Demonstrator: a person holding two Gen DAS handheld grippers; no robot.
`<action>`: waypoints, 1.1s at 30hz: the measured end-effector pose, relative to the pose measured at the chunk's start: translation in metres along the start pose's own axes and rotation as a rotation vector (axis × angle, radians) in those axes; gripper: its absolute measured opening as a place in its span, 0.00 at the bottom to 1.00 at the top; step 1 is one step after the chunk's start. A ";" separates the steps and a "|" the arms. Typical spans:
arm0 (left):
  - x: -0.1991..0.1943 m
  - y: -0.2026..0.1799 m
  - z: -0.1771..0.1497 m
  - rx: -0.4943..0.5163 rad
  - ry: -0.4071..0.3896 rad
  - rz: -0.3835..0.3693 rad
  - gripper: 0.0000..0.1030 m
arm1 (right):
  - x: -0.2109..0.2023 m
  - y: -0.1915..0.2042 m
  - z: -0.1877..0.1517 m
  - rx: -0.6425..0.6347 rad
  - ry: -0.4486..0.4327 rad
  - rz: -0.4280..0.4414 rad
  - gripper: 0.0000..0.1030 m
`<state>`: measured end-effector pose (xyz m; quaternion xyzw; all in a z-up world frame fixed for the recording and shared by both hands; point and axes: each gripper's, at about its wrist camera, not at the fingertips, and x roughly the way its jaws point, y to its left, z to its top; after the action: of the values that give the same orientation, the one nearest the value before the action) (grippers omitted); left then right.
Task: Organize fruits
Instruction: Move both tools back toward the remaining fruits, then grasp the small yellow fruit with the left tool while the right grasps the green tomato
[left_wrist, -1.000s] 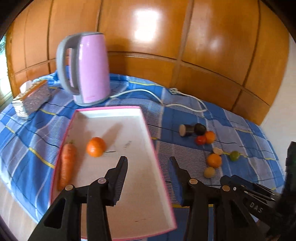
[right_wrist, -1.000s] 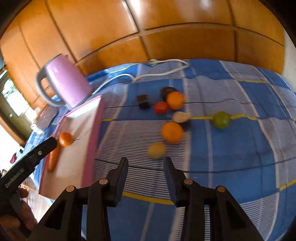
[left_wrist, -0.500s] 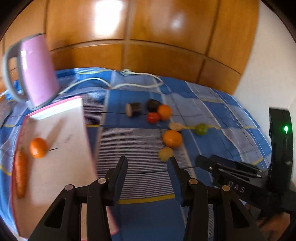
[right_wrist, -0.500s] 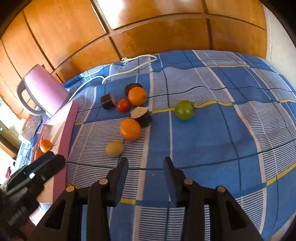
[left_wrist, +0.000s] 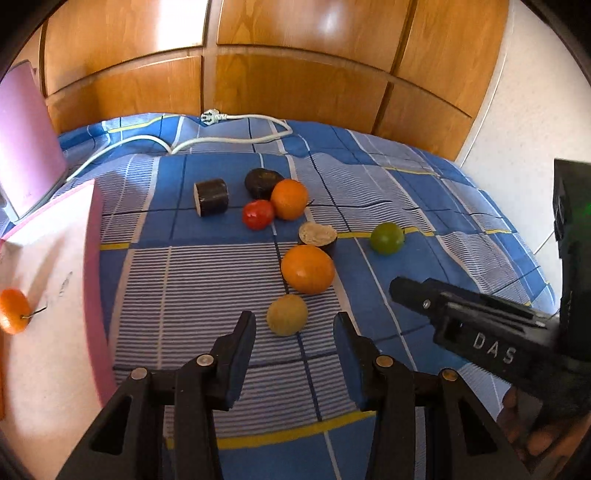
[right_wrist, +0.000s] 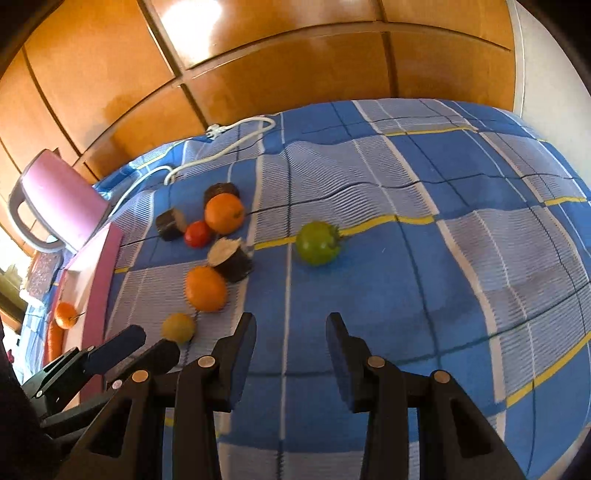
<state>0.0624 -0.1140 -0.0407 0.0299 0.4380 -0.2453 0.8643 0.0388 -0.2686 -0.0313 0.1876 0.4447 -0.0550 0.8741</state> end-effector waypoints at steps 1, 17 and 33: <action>0.004 0.000 0.000 -0.002 0.003 0.003 0.42 | 0.002 -0.001 0.003 -0.001 0.001 -0.006 0.39; 0.033 0.012 0.001 -0.054 -0.029 0.001 0.28 | 0.047 0.000 0.033 -0.133 -0.049 -0.103 0.36; 0.035 0.009 -0.003 -0.071 -0.069 0.022 0.28 | 0.051 -0.004 0.031 -0.119 -0.066 -0.085 0.33</action>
<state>0.0812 -0.1193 -0.0714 -0.0045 0.4159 -0.2209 0.8822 0.0915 -0.2799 -0.0563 0.1144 0.4256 -0.0716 0.8948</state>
